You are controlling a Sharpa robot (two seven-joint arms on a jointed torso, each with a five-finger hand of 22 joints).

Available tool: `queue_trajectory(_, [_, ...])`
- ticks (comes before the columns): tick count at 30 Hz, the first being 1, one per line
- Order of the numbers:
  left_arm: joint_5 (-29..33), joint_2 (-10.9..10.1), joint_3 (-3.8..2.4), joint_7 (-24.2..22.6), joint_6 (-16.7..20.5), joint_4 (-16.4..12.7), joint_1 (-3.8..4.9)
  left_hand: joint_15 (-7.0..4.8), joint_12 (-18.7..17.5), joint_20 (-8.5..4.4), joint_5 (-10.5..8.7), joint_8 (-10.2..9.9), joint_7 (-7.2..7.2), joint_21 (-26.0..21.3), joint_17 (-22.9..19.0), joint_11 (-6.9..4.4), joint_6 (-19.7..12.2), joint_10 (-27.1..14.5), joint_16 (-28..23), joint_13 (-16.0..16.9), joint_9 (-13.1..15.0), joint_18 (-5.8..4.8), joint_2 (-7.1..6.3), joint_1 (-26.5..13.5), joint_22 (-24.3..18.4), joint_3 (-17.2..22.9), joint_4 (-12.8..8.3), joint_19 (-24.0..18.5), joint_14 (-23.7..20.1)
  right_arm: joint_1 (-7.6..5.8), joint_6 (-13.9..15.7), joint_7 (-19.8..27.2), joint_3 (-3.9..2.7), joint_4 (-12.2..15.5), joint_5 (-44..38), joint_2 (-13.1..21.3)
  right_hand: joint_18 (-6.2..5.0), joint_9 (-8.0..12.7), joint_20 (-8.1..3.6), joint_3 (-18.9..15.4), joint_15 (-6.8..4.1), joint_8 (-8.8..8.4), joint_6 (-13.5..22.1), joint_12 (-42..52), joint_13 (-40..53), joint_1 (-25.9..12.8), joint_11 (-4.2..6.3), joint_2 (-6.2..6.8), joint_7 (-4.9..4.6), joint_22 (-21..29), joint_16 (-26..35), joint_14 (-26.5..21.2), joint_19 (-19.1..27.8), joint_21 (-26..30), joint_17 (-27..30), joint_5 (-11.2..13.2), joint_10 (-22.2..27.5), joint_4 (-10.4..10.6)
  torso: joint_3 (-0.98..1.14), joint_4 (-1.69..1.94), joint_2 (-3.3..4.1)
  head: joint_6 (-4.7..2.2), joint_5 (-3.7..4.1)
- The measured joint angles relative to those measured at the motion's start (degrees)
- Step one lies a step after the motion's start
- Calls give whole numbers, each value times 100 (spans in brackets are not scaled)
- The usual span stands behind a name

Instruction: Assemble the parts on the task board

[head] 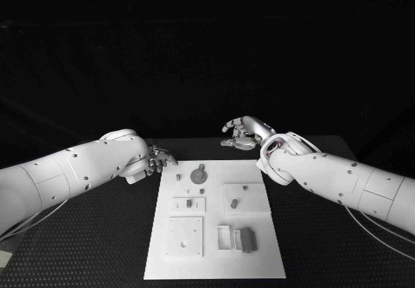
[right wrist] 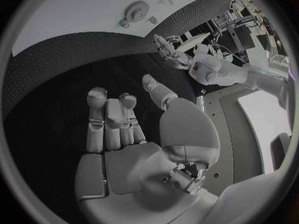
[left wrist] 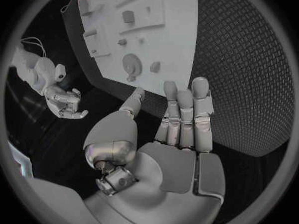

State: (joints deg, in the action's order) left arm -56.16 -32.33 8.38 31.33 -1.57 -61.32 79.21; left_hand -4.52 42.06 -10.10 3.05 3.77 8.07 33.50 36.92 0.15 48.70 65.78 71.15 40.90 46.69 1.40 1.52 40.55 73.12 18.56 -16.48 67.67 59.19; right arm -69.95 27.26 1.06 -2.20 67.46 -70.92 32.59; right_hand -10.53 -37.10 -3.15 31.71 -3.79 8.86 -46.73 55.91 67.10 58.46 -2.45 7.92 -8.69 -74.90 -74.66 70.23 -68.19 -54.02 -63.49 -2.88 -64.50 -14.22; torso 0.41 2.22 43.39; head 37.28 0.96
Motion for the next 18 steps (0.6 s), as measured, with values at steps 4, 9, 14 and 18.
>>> queue_trajectory(4, [-457, 161, 5, -13, -47, 170, 0, 74, -260, 88, 0, 44, 20, -261, -147, 80, -21, -155, -255, -164, -168, 8, -37, -44, -148, 16, 31, -155, -139, -3, -12, -2, 0, -1, 3, 5, 0, 0, 1, 0, 0, 0, 0, 0, 0, 0, 0, 0, 0, 0, 0, 0, 0, 0, 0, 0, 0, 0, -1, 4, 1, -6, 0])
queue_trajectory(9, [-694, 329, 12, -35, -153, 400, -1, 75, -347, 88, 0, 148, -37, -354, -196, 88, 39, -163, -307, -242, -273, 15, -32, -92, -214, 16, 31, -155, -138, -5, -22, -3, 0, -1, 4, -5, 0, 0, 1, 0, 0, 0, 0, 0, -5, 0, 0, 0, 1, 0, 0, 0, 1, 0, 0, 0, 0, 0, -2, 8, 4, -8, -5])
queue_trajectory(14, [-756, 485, 12, -51, -374, 610, -25, 55, -456, 89, 0, 189, -62, -460, -235, 88, 64, -163, -375, -308, -373, 22, 19, -191, -267, 32, 47, -155, -158, -6, -33, -4, 0, -3, 4, -18, 0, 0, 1, 0, 0, 0, -1, 0, -5, 0, 0, 0, 1, -5, 0, 0, 1, 0, -3, 0, 0, 0, -4, 0, 8, -6, -9])
queue_trajectory(18, [-773, 559, 12, -68, -530, 701, -90, 55, -479, 89, 0, 217, -62, -460, -235, 89, 65, -162, -375, -317, -403, 23, 21, -190, -268, 47, 62, -155, -158, -9, -40, -4, 2, -3, 4, -14, 0, 0, 2, 0, 1, 0, -2, 0, -5, 0, 0, 0, 2, -5, 0, 1, 1, 0, -3, 0, 0, 0, -5, -7, 9, 4, -3])
